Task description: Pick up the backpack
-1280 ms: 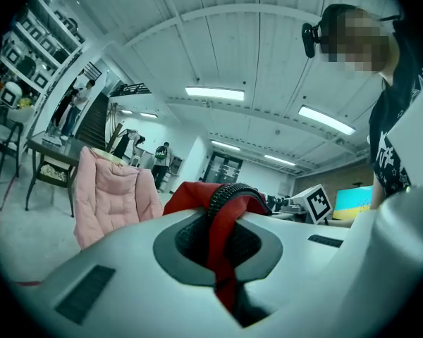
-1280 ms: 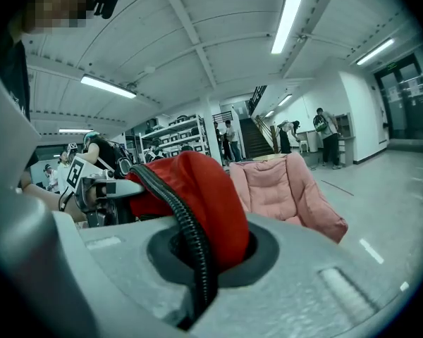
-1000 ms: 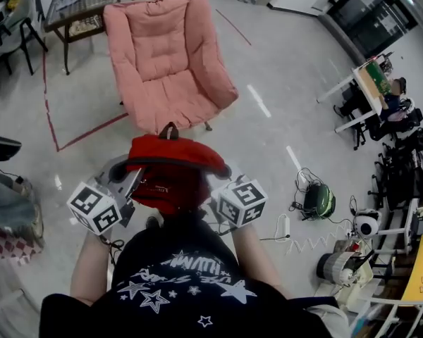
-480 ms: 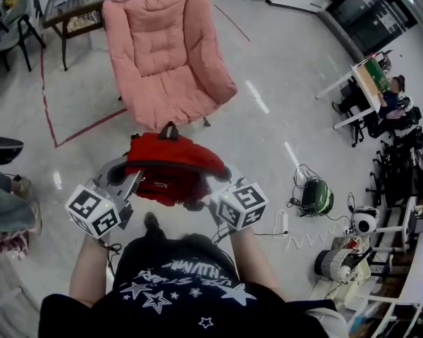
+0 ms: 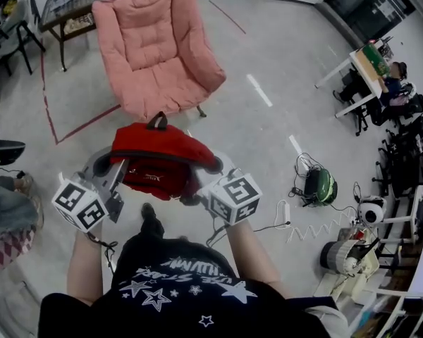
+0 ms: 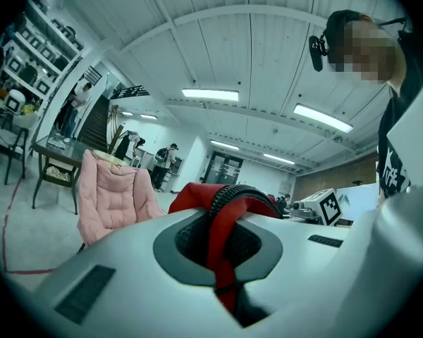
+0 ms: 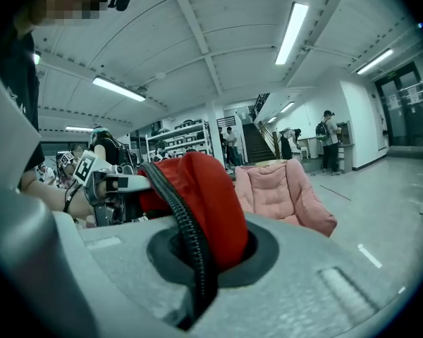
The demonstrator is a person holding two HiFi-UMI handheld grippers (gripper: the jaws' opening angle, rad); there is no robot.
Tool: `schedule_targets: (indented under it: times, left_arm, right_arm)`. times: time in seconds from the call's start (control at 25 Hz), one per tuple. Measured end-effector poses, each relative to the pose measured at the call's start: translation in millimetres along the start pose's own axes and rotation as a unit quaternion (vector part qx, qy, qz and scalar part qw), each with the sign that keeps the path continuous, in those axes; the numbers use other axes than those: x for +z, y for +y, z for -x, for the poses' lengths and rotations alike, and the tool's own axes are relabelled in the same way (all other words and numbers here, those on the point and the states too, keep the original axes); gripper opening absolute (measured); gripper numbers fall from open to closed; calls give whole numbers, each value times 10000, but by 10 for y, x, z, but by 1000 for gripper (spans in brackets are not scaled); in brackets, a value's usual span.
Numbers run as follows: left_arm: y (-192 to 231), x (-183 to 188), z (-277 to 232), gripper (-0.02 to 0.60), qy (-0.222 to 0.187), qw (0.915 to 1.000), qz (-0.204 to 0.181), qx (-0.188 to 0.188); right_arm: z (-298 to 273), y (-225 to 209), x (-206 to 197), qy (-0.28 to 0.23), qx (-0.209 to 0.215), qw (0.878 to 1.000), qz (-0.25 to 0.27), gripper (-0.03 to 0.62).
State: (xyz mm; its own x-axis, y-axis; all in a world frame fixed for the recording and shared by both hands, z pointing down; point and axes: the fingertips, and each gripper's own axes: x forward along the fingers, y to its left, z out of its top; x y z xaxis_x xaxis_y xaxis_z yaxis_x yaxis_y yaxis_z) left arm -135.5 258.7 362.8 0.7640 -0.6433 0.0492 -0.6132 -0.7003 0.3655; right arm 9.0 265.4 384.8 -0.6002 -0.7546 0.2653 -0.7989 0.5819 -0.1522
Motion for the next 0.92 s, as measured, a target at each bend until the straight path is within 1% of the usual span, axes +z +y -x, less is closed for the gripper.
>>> schedule_targets:
  times: [0.2, 0.44, 0.64, 0.76, 0.92]
  left_arm:
    - [-421, -223, 107, 11, 63, 9998, 110, 132]
    - [-939, -428, 305, 11, 205, 9996, 13, 185]
    - [-1254, -610, 400, 11, 192, 9996, 152, 170]
    - [-1383, -643, 414, 11, 99, 9996, 243, 130]
    - [-1573, -606, 505, 11, 21, 9996, 247, 105]
  right_arm:
    - [428, 58, -179, 51, 109, 9999, -43, 9]
    - [968, 211, -355, 86, 230, 9997, 24, 9]
    - [1298, 266, -517, 64, 290, 9996, 30, 8]
    - [1430, 270, -543, -13, 259, 9997, 15, 8]
    - [1627, 364, -501, -91, 236, 9997, -1, 8]
